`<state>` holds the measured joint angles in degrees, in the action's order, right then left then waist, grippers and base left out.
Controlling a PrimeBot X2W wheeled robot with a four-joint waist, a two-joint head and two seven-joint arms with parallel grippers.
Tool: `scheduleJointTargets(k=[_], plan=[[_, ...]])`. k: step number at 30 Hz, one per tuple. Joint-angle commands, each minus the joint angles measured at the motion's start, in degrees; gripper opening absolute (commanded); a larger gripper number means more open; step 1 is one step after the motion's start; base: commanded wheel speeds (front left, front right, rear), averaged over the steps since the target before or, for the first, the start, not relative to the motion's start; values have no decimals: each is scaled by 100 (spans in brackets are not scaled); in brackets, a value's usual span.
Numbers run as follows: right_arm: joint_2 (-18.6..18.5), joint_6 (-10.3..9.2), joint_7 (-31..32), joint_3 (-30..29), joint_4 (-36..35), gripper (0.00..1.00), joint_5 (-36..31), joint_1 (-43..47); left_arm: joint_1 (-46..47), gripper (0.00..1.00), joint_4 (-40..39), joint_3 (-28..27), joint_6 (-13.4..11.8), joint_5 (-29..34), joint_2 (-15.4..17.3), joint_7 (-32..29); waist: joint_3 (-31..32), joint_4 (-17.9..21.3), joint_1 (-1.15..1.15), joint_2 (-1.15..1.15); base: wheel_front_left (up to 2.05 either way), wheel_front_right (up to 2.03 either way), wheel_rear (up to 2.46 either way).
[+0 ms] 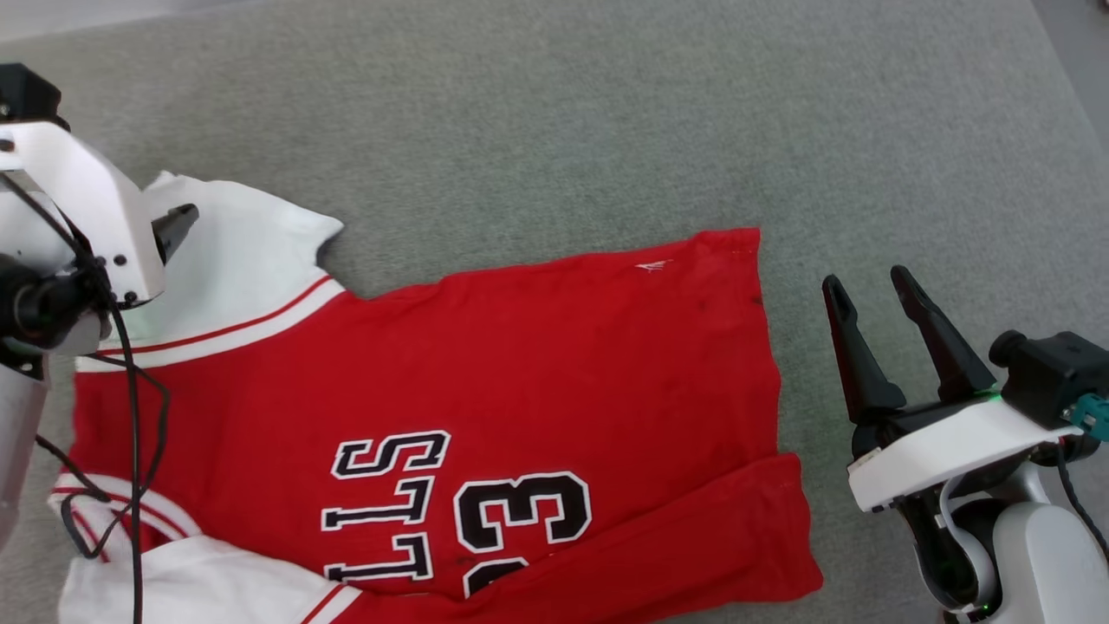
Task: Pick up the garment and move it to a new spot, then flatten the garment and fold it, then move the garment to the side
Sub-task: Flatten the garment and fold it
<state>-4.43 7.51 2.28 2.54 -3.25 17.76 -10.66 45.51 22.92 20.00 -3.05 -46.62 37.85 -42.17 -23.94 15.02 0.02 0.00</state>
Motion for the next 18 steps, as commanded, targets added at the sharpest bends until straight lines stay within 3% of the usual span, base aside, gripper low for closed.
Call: scheduleJointTargets(k=[1, 8, 9, 10, 11, 18], plan=[[42, -5, -62, 21, 45, 100, 32, -94, 122, 100, 82, 87, 22, 55, 57, -179, -157, 138, -2, 0, 0, 0, 0], [64, -5, -174, 61, 183, 100, 34, -175, 115, 100, 440, 543, -19, 47, -5, -1191, -265, 222, -2, 0, 0, 0, 0], [64, -5, -188, 58, 199, 100, 28, -198, 77, 81, 476, 586, -40, 1, -52, -1317, -274, 228, -2, 0, 0, 0, 0], [64, -5, -185, 54, 214, 100, 20, -221, 62, 28, 479, 630, -40, -4, -85, -1391, -282, 230, -2, 0, 0, 0, 0], [65, -5, -177, 47, 221, 100, 18, -244, 79, 0, 466, 651, -48, 24, -95, -1382, -292, 231, -2, 0, 0, 0, 0], [-174, -5, 24, 16, 327, 100, 165, -381, 294, 0, 437, 631, 5, 111, -155, -1084, -200, 117, -2, 0, 0, 0, 0]])
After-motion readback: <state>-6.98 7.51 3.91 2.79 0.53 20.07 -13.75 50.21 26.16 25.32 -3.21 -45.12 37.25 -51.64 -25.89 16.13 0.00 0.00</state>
